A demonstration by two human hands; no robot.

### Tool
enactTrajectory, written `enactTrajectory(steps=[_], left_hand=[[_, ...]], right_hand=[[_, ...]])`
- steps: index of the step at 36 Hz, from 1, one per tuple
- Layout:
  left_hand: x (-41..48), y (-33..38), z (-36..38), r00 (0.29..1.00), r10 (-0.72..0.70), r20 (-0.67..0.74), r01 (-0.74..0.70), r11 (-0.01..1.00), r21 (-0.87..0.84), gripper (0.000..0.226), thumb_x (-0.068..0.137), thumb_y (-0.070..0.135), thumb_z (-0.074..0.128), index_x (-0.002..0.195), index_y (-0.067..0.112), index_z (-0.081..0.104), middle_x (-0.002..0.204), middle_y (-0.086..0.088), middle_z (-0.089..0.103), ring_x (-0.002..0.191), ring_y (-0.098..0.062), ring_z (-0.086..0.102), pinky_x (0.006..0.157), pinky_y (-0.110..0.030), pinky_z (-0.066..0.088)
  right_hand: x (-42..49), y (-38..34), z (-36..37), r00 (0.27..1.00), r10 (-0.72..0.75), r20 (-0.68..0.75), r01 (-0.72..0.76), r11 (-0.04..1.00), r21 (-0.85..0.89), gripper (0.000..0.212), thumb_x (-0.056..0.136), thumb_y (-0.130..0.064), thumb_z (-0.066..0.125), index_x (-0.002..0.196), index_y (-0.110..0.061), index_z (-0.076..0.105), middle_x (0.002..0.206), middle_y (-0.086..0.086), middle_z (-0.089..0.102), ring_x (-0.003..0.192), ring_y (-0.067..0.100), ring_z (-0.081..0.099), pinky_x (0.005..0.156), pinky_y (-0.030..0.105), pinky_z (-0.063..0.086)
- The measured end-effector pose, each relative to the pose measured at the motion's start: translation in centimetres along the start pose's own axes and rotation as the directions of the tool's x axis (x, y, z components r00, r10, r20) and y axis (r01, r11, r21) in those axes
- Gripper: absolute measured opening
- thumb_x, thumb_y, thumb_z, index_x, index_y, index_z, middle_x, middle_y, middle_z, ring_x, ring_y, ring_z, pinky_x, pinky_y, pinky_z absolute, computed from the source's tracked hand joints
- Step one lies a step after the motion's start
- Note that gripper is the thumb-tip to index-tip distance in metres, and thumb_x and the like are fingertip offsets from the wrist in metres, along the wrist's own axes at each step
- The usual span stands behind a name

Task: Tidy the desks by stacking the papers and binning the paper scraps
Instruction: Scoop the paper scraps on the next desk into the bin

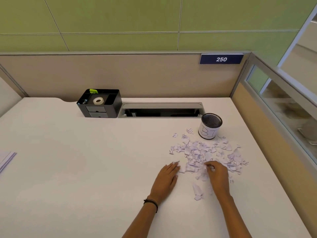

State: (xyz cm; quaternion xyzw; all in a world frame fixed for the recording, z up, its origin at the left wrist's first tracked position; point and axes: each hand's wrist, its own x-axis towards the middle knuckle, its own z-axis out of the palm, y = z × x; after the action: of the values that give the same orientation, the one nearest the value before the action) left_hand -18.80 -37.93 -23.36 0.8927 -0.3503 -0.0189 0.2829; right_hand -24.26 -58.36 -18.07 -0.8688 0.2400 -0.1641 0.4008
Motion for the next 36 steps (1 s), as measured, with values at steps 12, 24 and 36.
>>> enactTrajectory(steps=[12,24,36], left_hand=[[0.1,0.0,0.2,0.999,0.000,-0.036,-0.001,1.000,-0.022,0.041,0.097,0.024,0.033,0.135,0.017,0.048,0.147,0.006,0.038,0.136,-0.007,0.029,0.114,-0.016,0.004],[0.1,-0.1,0.3,0.998,0.010,-0.064,-0.012,1.000,-0.026,0.039,0.098,0.023,0.035,0.135,0.019,0.048,0.148,0.008,0.037,0.137,-0.004,0.027,0.114,-0.016,0.006],[0.1,-0.1,0.3,0.998,-0.007,-0.057,0.006,1.000,-0.027,0.039,0.098,0.023,0.035,0.135,0.019,0.048,0.148,0.009,0.037,0.137,-0.005,0.027,0.114,-0.016,0.005]], right_hand=[[9.5,-3.9,-1.9,0.944,0.325,-0.064,-0.238,0.799,0.552,0.037,0.074,0.014,0.065,0.108,0.000,0.065,0.094,0.012,0.065,0.085,0.022,0.061,0.062,0.014,0.054],[17.4,-6.7,-2.6,0.927,0.255,-0.275,-0.162,0.933,0.320,0.026,0.078,0.009,0.060,0.101,0.001,0.069,0.098,0.016,0.068,0.081,0.020,0.059,0.070,0.019,0.049],[16.6,-8.0,-2.6,0.950,-0.064,-0.305,0.114,0.982,0.149,0.032,0.091,0.005,0.040,0.107,-0.004,0.067,0.118,0.012,0.063,0.114,0.023,0.056,0.094,0.019,0.039]])
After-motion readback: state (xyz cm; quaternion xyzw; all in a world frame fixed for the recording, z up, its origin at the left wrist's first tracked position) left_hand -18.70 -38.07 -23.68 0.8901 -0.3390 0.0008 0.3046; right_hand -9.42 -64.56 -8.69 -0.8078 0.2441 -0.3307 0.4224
